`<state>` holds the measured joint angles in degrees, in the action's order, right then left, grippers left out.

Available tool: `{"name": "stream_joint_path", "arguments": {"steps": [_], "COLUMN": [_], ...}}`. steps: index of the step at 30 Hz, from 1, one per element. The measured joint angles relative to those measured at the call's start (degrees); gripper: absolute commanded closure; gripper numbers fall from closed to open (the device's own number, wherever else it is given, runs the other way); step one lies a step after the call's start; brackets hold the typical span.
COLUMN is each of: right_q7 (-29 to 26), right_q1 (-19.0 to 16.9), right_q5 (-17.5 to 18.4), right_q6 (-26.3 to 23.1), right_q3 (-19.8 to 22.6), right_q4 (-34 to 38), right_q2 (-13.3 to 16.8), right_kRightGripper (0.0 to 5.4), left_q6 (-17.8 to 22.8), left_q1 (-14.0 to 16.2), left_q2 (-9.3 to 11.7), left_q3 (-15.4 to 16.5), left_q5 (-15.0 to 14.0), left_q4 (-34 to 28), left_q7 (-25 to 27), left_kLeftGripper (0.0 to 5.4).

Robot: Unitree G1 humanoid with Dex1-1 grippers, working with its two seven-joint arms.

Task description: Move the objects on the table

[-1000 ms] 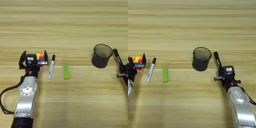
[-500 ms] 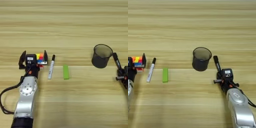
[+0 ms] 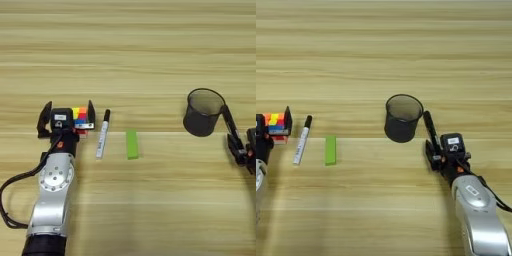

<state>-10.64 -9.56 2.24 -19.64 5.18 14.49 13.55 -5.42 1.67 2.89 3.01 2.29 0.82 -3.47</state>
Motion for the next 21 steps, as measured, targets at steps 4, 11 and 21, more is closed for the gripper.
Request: {"name": "stream_joint_path", "arguments": {"steps": [4, 11, 21], "right_q7": [-0.5, -2.5, -5.1], "right_q1": [-0.1, -0.9, -1.2], "right_q5": [0.0, 0.1, 0.2], "right_q6": [0.5, 1.7, 2.8], "right_q3": [-0.7, -3.0, -5.2], "right_q4": [1.3, 2.8, 3.8], "right_q2": [0.0, 0.0, 0.1], "right_kRightGripper": [1.55, 0.88, 0.02], "left_q6": [0.0, 0.0, 0.0], "left_q1": [0.0, -0.2, -0.3], "left_q2": [0.0, 0.0, 0.0], "left_q3": [0.0, 0.0, 0.0], "left_q5": [0.0, 0.0, 0.0], "left_q4": [0.1, 0.5, 0.8], "left_q7": [0.0, 0.0, -0.1], "left_kLeftGripper": [0.00, 0.00, 0.00]}}
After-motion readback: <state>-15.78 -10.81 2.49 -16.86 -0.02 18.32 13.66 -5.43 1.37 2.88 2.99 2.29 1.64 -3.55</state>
